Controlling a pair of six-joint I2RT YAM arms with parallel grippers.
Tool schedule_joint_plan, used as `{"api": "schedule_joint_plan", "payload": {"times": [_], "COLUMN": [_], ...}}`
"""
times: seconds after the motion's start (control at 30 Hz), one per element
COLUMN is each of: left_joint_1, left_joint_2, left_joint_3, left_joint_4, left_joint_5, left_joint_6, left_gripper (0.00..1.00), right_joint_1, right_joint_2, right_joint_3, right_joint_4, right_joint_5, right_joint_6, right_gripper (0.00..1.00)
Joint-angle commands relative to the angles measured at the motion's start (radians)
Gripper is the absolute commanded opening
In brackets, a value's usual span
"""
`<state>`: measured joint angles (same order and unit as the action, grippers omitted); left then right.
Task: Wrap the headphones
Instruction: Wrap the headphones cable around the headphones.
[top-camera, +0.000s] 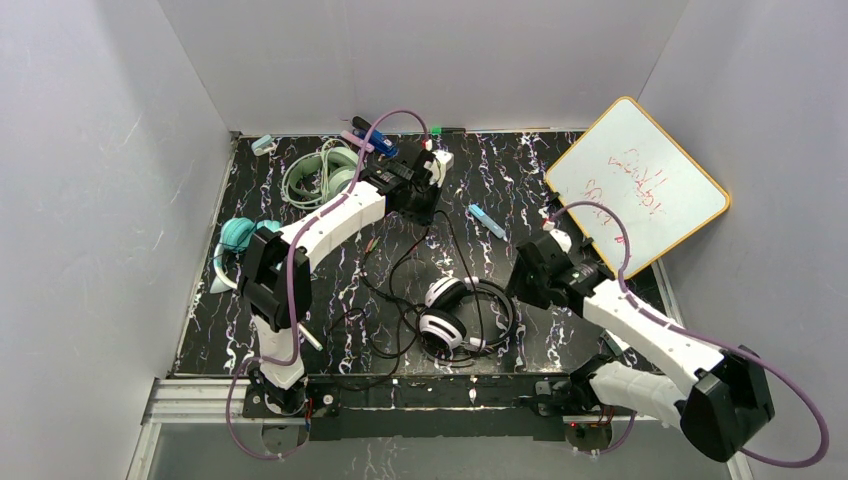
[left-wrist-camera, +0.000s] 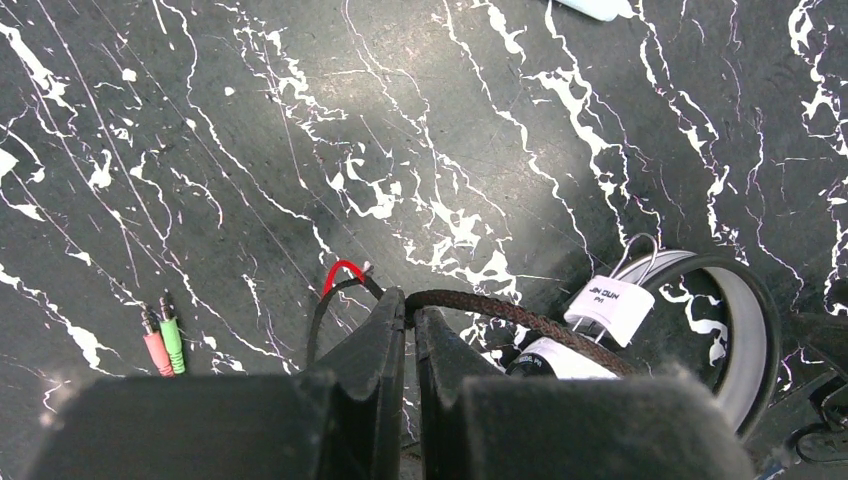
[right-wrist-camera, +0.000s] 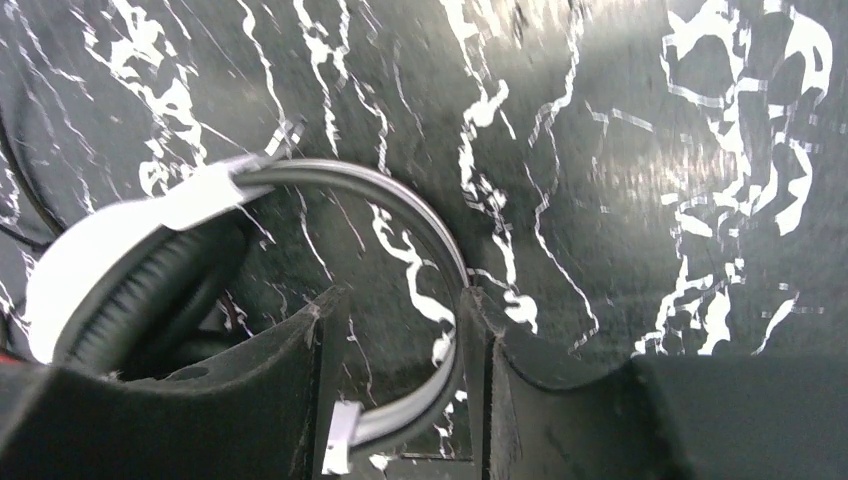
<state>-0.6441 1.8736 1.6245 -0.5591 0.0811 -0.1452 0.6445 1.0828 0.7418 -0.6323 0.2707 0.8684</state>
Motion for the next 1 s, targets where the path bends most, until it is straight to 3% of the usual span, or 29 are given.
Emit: {"api": "schedule_joint_plan", "payload": {"times": [0.0,0.23,0.4,0.57,0.73,0.97], "left_joint_1": [-0.002,-0.002,-0.002,-0.002,-0.002,-0.002], "left_joint_2": [-0.067,-0.077,-0.067,-0.07,-0.075,-0.076], "left_joint_3": [-0.023,-0.025,-0.017,-0.019,-0.025,-0.029], "left_joint_4": [-0.003,-0.001,-0.001,-0.001,-0.002,-0.003], "left_joint_5": [0.03,0.032,0.044,0.047,0.05,0.051], "left_joint_6": [0.003,0.001,-0.01,-0.011,-0.01,-0.01], "left_gripper": [0.0,0.0,0.0,0.0,0.0,0.0], "right_joint_1": [0.004,0.029,0.055,0.078,0.084,0.086], "right_joint_2": [-0.068,-0.052,-0.046,0.007,0.04,0.044], "right_joint_3": [-0.098,-0.152,-0.192,-0.186,-0.153,-0.133], "right_joint_4": [-0.018,-0.1,-0.029,0.029,0.045,0.039], "right_joint_5": [-0.078,-0.069,-0.082,-0.036,0.01,0.041], "right_joint_6": [0.046,0.2,0.237,0.214,0.173,0.128], "right_gripper": [0.51,0.47,0.45,0.43,0.33,0.33]}}
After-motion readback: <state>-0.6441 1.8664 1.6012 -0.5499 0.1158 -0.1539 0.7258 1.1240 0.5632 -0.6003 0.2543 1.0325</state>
